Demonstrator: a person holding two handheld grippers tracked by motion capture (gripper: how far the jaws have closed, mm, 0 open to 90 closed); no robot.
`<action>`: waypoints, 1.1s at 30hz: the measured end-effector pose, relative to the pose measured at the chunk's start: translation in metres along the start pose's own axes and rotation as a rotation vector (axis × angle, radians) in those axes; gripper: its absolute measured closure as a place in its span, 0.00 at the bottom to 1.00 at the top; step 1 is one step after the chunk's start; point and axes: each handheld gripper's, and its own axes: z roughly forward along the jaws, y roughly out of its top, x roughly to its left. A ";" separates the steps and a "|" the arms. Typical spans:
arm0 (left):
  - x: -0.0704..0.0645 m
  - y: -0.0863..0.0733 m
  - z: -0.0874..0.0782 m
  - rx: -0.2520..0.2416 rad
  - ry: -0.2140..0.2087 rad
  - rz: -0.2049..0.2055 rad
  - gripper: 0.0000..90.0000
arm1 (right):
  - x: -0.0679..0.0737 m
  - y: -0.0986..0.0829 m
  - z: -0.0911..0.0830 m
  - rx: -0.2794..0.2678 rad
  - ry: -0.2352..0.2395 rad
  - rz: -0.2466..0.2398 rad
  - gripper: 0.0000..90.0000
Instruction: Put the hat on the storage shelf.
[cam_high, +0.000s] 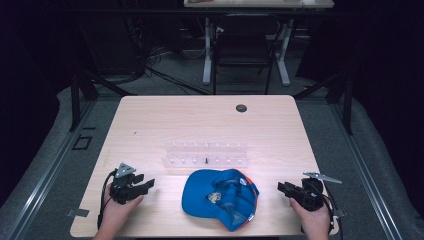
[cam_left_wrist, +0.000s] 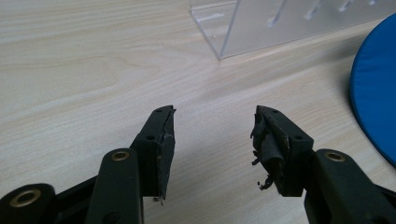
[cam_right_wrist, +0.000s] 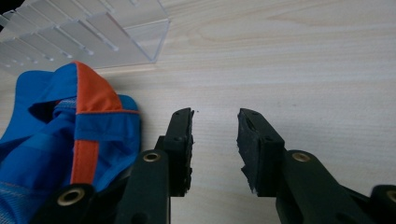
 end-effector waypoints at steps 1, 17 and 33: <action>0.000 0.000 -0.001 -0.003 -0.001 -0.002 0.54 | 0.000 -0.001 0.000 0.011 -0.008 0.006 0.69; -0.011 0.001 -0.001 0.002 -0.010 0.036 0.54 | 0.015 -0.002 -0.001 0.013 -0.036 -0.063 0.59; -0.021 0.001 0.001 0.020 -0.045 0.083 0.54 | 0.032 -0.005 0.001 0.086 0.080 -0.035 0.62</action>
